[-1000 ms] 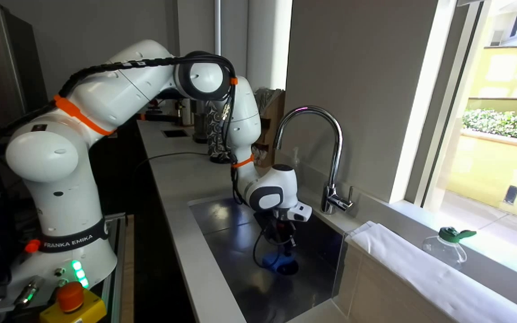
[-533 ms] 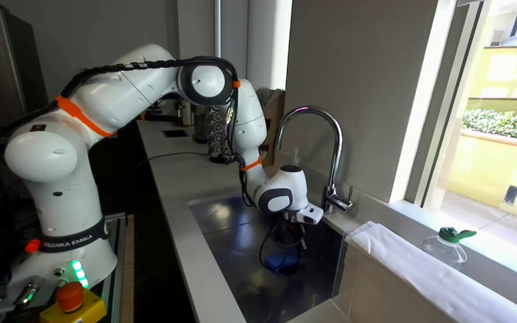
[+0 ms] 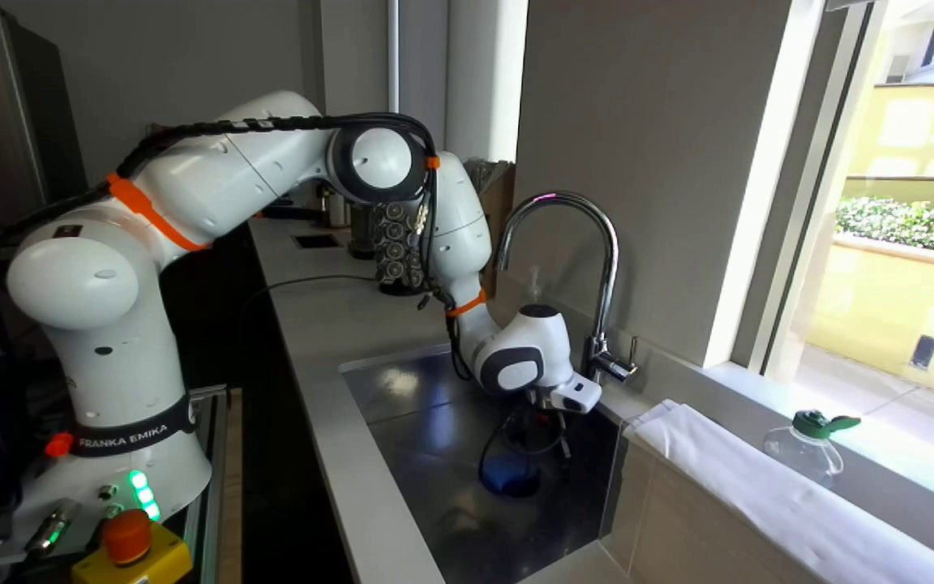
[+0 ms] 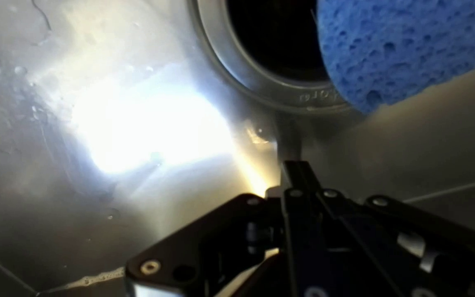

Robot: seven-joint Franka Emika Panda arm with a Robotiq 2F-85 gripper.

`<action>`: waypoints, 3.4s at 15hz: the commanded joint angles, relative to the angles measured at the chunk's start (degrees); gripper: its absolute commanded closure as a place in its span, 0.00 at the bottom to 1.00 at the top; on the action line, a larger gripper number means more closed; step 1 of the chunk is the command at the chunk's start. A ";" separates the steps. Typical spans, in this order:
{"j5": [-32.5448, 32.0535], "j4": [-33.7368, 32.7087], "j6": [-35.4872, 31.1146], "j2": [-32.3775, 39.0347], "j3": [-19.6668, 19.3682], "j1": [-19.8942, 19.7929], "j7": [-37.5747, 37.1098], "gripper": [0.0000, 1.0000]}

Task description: Use the blue sponge to wipe the sink.

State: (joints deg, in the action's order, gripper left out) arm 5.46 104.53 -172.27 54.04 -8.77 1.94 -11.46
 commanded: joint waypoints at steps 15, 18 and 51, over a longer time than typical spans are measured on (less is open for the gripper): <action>-4.33 15.57 4.83 -14.31 -0.03 -3.73 9.06 1.00; -5.91 17.80 7.30 -16.24 1.53 -4.82 12.65 1.00; -5.83 6.09 10.20 -3.37 11.89 -8.01 17.37 1.00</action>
State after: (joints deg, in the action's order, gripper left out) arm -1.09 113.28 -162.55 48.27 1.78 -5.26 4.91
